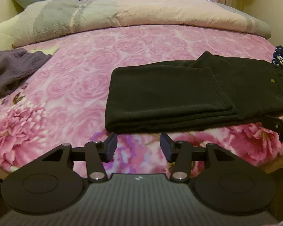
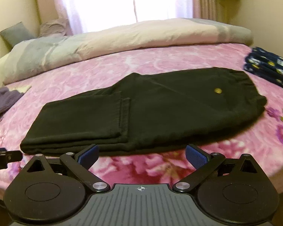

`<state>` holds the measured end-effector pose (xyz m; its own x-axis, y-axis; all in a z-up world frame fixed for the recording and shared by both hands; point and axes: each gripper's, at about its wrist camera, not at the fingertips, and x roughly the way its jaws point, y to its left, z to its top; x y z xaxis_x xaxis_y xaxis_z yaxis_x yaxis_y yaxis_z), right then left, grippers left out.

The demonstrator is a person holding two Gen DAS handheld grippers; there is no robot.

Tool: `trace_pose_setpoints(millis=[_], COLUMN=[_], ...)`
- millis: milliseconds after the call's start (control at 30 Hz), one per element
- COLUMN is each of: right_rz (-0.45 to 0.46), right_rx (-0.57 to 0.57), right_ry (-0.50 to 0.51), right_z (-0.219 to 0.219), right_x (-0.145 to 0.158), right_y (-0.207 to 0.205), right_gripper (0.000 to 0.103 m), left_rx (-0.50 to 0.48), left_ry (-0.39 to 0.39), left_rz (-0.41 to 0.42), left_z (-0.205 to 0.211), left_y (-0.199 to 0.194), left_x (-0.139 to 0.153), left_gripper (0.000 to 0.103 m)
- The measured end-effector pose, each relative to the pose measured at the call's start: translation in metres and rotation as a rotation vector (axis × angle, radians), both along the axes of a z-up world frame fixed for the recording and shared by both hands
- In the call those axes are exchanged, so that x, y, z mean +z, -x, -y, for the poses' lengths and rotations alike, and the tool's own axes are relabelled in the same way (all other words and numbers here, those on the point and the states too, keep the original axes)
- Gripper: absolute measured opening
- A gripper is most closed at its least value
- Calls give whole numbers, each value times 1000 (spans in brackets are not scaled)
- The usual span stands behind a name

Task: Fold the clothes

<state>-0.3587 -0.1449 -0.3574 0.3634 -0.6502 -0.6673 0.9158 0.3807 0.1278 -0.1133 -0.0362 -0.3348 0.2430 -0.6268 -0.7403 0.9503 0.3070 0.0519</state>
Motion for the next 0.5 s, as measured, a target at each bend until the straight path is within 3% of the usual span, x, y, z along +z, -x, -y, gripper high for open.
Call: trace_pose_setpoints(millis=[267,500], right_rz=[-16,2], right_rx=[-72,-91], right_ry=[13,95], right_z=[-28,-66], right_x=[19,42], right_y=[24,46], right_gripper=[100,100], left_rx=[-10,-44], left_ry=[32,100], left_rz=[32,61], left_z=[-30,-63], left_y=[23,41], left_x=[25,46], left_gripper=[53,60])
